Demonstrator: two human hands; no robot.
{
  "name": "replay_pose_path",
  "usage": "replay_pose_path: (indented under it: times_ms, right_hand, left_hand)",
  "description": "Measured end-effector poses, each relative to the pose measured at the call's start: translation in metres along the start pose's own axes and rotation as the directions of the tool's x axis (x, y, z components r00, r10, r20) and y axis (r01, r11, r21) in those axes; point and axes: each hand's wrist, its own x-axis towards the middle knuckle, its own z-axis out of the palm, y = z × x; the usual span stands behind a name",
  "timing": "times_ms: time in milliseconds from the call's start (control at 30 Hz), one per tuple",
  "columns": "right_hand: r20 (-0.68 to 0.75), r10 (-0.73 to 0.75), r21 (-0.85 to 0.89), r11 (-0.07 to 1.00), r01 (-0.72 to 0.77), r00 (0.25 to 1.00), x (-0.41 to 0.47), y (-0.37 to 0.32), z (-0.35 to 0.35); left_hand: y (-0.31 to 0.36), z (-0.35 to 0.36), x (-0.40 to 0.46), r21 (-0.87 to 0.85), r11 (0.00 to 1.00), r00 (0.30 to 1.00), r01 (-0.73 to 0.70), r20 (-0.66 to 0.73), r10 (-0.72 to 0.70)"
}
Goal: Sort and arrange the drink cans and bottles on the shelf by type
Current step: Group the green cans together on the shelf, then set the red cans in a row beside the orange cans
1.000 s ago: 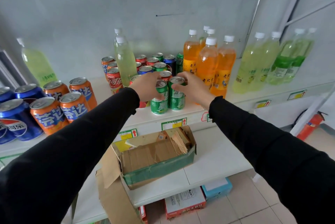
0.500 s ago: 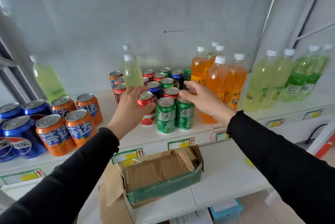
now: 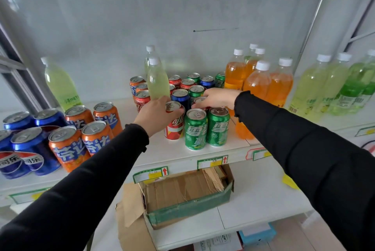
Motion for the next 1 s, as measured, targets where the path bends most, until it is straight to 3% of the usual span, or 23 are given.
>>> replay_pose_path:
  times_ms: [133, 333, 533, 633, 700, 833, 1000]
  right_hand:
    - [-0.041, -0.010, 0.056, 0.998, 0.012, 0.999, 0.002, 0.000, 0.005]
    - [-0.227, -0.055, 0.046, 0.997, 0.067, 0.972, -0.027, -0.004, -0.004]
    - [-0.518, -0.144, 0.037, 0.981, 0.190, 0.843, -0.075, -0.017, -0.028]
    - [-0.644, -0.169, 0.152, 0.928, 0.341, 0.746, -0.094, -0.024, -0.025]
    - [-0.660, -0.164, 0.264, 0.862, 0.432, 0.733, -0.106, -0.030, -0.020]
    - [-0.567, -0.206, 0.431, 0.751, 0.500, 0.797, -0.124, -0.045, -0.001]
    - [-0.451, -0.270, 0.371, 0.810, 0.453, 0.851, -0.127, -0.068, 0.039]
  left_hand:
    - [0.004, -0.001, 0.002, 0.043, 0.999, 1.000, 0.018, -0.008, -0.017]
    - [-0.002, -0.009, -0.013, -0.143, 0.990, 0.998, 0.004, -0.055, -0.012]
    - [-0.009, -0.036, -0.037, -0.253, 0.966, 0.986, -0.042, -0.169, -0.002]
    - [-0.016, -0.052, -0.051, -0.297, 0.954, 0.981, -0.048, -0.196, -0.012]
    - [-0.021, -0.063, -0.061, -0.320, 0.947, 0.984, -0.036, -0.175, -0.022]
    - [-0.032, -0.086, -0.078, -0.303, 0.953, 0.996, 0.013, -0.085, -0.041]
    - [-0.045, -0.103, -0.086, -0.191, 0.980, 0.998, 0.050, 0.048, -0.042]
